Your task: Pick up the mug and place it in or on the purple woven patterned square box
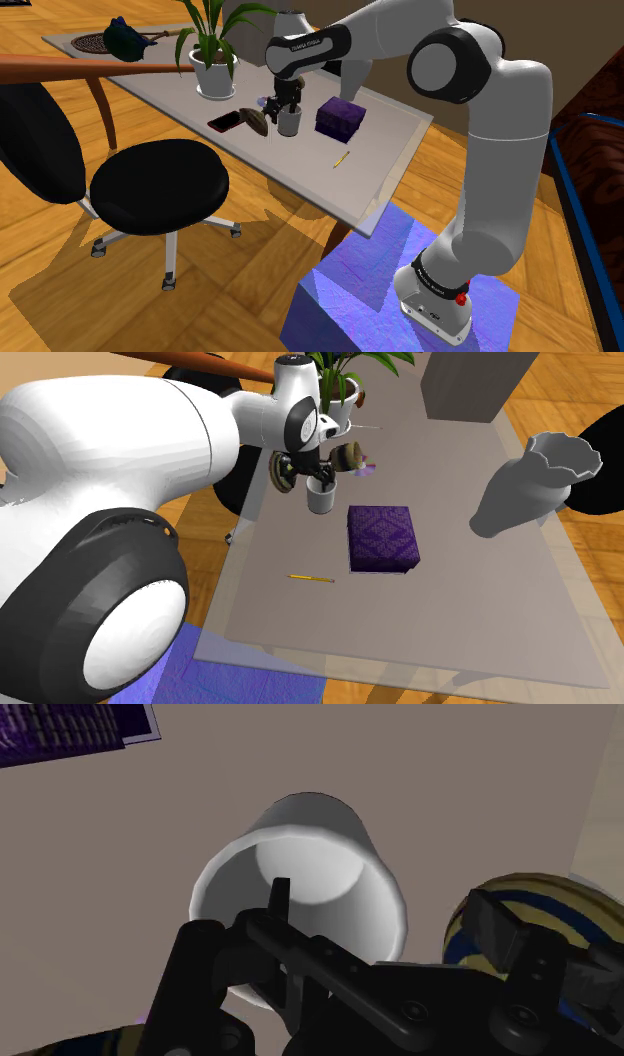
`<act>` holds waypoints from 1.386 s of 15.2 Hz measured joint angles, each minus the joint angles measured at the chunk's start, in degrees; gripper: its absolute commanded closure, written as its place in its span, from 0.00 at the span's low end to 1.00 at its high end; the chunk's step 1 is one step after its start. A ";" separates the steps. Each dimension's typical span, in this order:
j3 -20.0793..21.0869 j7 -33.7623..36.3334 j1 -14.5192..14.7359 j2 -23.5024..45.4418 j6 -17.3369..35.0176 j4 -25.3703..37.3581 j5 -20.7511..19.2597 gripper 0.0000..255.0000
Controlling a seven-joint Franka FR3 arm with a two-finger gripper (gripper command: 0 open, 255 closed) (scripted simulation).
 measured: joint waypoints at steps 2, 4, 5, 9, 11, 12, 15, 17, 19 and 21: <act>0.03 0.03 0.04 0.06 -0.06 -0.04 0.00 1.00; 0.04 0.04 0.06 0.07 -0.08 -0.03 0.00 1.00; 0.04 0.04 0.06 0.07 -0.09 -0.04 0.00 1.00; 0.04 0.04 0.06 0.08 -0.09 -0.03 0.00 1.00; 0.03 0.02 0.06 -0.11 -0.38 0.05 -0.01 1.00; 0.01 -0.04 0.03 -0.37 -0.81 0.23 -0.01 1.00; 0.00 -0.12 0.05 -1.07 -2.70 1.42 -0.01 1.00; -0.04 -0.28 -0.03 -1.64 -3.72 1.88 -0.01 1.00; 0.00 -0.12 0.14 -1.90 -5.14 3.05 -0.03 1.00; -0.01 -0.24 0.11 -2.31 -6.57 4.08 -0.02 1.00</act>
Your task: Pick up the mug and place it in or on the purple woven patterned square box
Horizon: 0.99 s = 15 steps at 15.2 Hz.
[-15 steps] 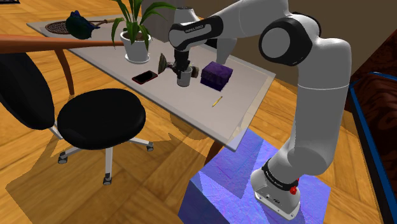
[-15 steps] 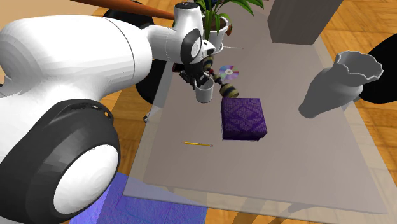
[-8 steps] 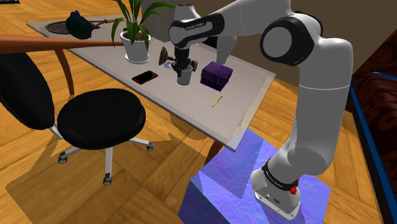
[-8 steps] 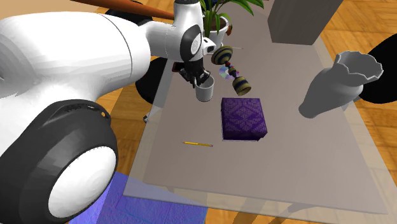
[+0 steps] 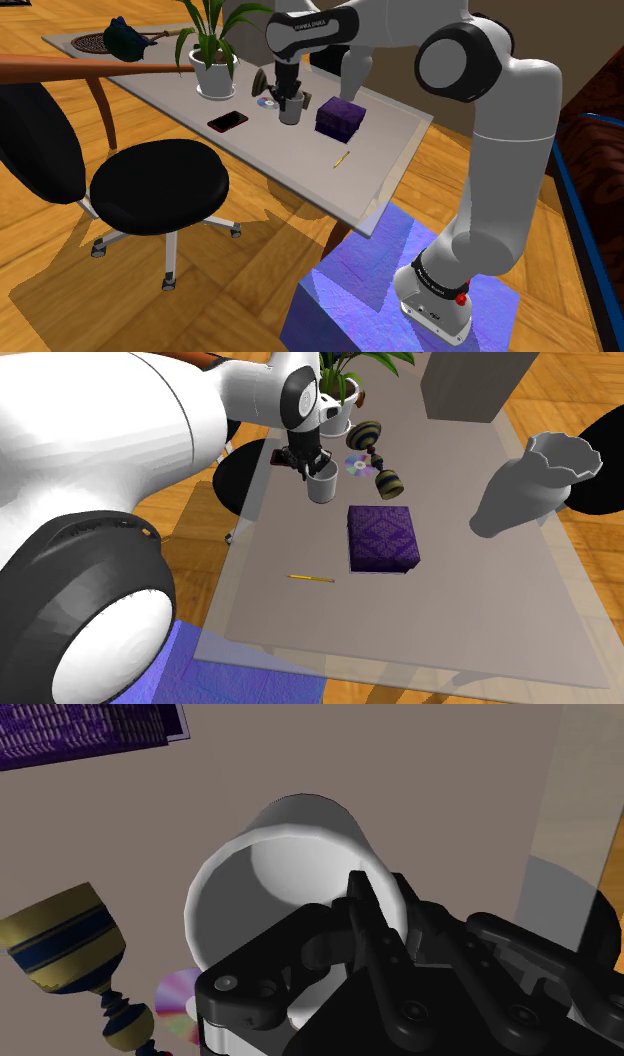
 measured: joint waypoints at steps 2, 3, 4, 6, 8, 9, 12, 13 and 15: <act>-0.02 -0.09 -0.01 -0.61 -1.30 0.68 -0.01 1.00; -0.03 -0.14 -0.02 -0.73 -1.98 1.25 -0.01 1.00; -0.02 -0.09 0.03 -0.90 -2.58 1.68 -0.02 1.00; -0.03 -0.18 0.02 -1.04 -4.12 3.08 0.00 1.00; -0.04 -0.23 0.03 -1.44 -5.31 3.87 -0.01 1.00; -0.04 -0.28 0.03 -1.56 -6.14 4.58 -0.01 1.00; -0.06 -0.43 -0.01 -1.77 -8.37 6.62 0.01 1.00; -0.07 -0.48 -0.03 -1.84 -8.94 7.12 0.01 1.00; -0.06 -0.47 0.03 -2.01 -10.57 8.57 0.01 1.00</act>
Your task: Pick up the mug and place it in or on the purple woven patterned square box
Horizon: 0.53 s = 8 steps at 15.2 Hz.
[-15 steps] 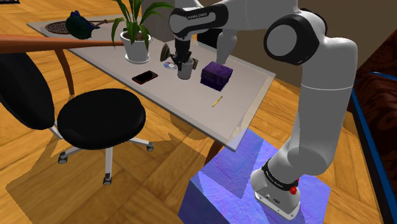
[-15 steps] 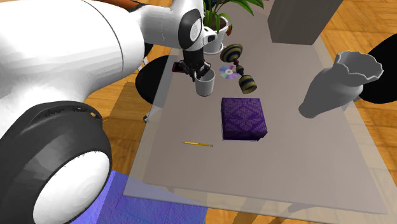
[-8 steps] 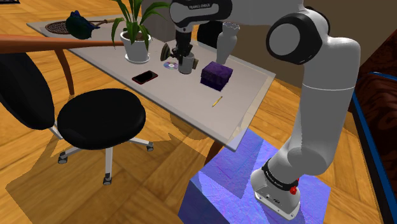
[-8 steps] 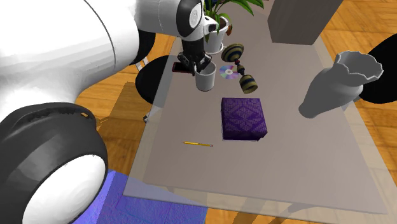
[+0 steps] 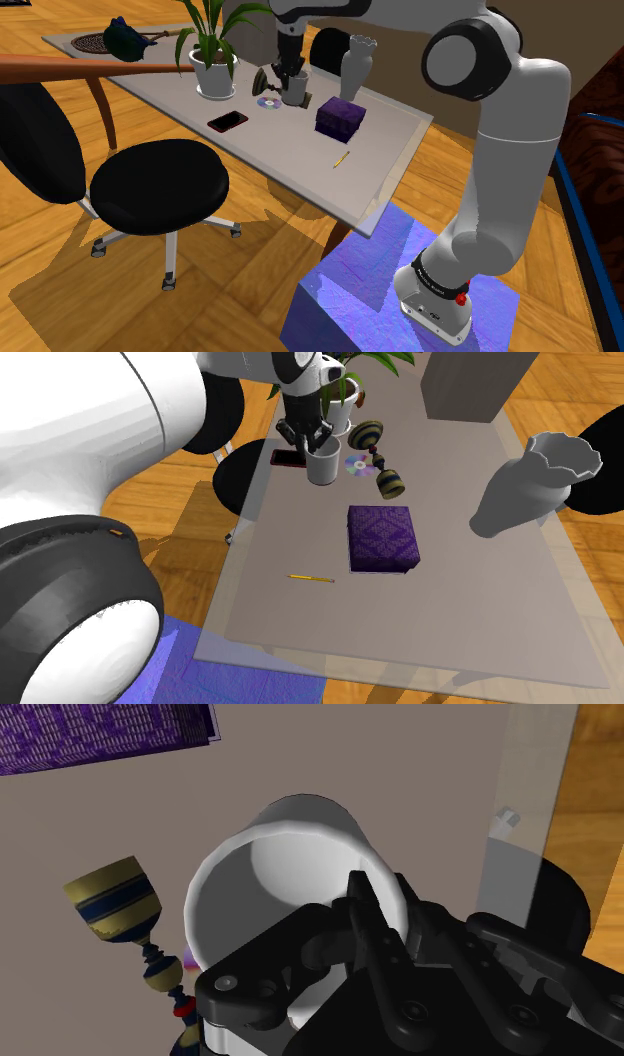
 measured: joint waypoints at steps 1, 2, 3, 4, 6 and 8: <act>-0.01 -0.09 -0.03 -0.06 -0.84 0.79 0.01 1.00; -0.02 -0.14 -0.05 -0.01 -1.54 1.55 0.02 1.00; -0.03 -0.24 -0.10 0.14 -2.44 2.60 0.05 1.00; -0.05 -0.32 -0.14 0.16 -3.25 3.44 0.07 1.00; -0.06 -0.43 -0.17 0.31 -4.88 5.21 0.09 1.00; -0.05 -0.44 -0.16 0.70 -6.47 7.19 0.12 1.00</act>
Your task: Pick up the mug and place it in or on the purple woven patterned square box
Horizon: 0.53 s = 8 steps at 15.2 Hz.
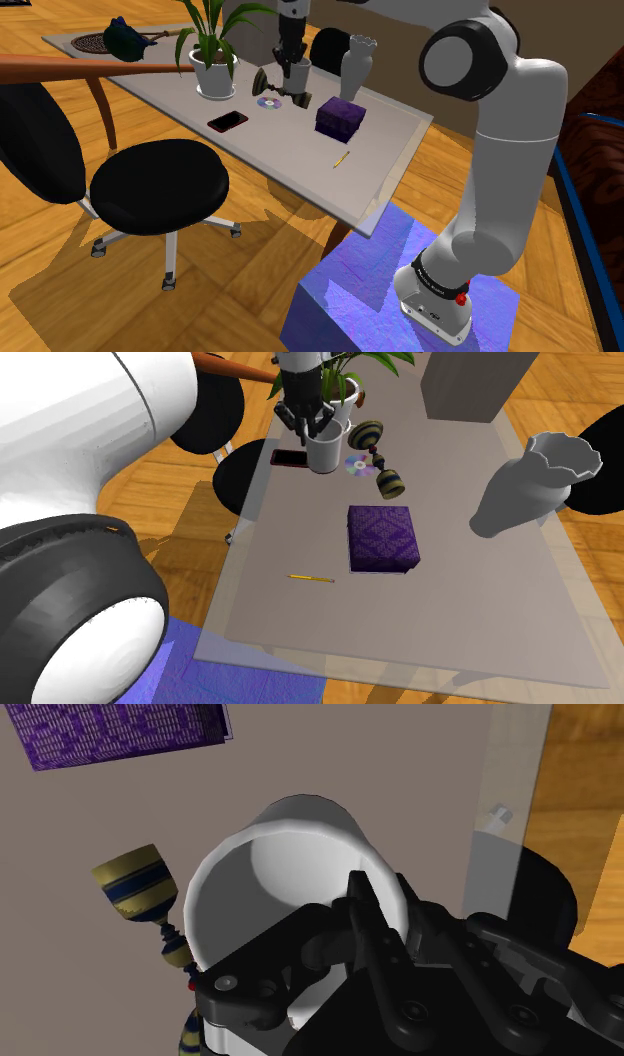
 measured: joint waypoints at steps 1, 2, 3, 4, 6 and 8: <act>-0.03 -0.15 -0.09 0.12 -0.79 0.89 0.02 1.00; -0.01 -0.06 -0.01 0.25 -1.64 1.89 0.02 1.00; -0.01 -0.16 -0.07 0.65 -2.64 3.30 0.06 1.00; -0.02 -0.22 -0.10 0.98 -3.55 4.53 0.08 1.00; -0.03 -0.35 -0.16 1.32 -5.45 6.78 0.11 1.00; -0.04 -0.44 -0.20 1.85 -7.30 9.17 0.15 1.00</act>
